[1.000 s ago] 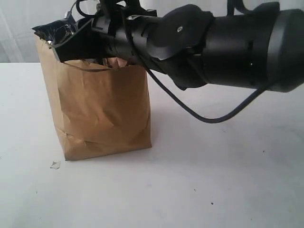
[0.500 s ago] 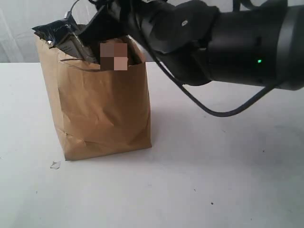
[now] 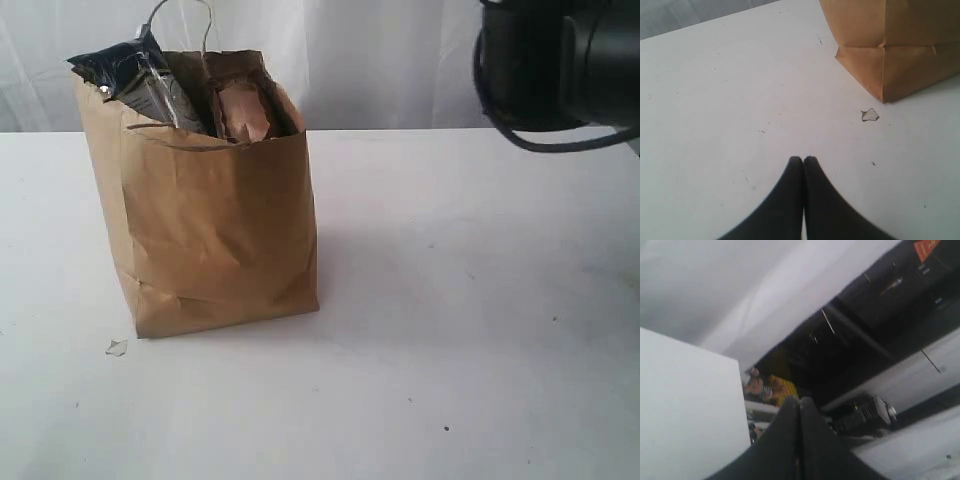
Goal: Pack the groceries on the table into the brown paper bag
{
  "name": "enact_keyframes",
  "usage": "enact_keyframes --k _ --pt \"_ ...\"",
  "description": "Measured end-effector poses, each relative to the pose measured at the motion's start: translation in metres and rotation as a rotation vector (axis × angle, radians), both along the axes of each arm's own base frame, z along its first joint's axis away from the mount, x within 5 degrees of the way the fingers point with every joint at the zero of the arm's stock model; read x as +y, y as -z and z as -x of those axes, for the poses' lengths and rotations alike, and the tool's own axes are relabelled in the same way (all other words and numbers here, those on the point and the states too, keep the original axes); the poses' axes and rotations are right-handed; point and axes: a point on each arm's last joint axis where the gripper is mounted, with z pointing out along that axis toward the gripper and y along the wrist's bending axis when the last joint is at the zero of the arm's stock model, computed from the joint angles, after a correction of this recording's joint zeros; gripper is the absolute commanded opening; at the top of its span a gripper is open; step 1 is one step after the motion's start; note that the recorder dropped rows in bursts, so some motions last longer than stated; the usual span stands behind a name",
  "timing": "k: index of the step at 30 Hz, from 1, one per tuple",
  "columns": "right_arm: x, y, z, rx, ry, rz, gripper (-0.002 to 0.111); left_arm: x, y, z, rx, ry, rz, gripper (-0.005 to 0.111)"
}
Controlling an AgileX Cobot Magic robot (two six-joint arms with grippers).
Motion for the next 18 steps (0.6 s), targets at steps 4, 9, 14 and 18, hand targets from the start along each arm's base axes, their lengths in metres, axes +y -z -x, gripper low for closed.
enact_keyframes --k 4,9,14,18 --pt "-0.034 0.019 0.001 0.067 0.129 0.012 0.000 0.000 0.000 0.000 0.000 0.000 0.000 0.000" --pt "-0.062 0.029 0.015 0.099 0.203 0.029 0.000 0.000 0.000 0.000 0.000 0.000 -0.002 0.000" --pt "-0.077 0.038 0.032 -0.104 0.191 -0.104 0.000 0.000 0.000 0.000 0.000 0.000 -0.001 0.000" --pt "-0.079 0.045 0.042 -0.427 0.012 -0.545 0.000 0.000 0.000 0.000 0.000 0.000 -0.001 0.000"
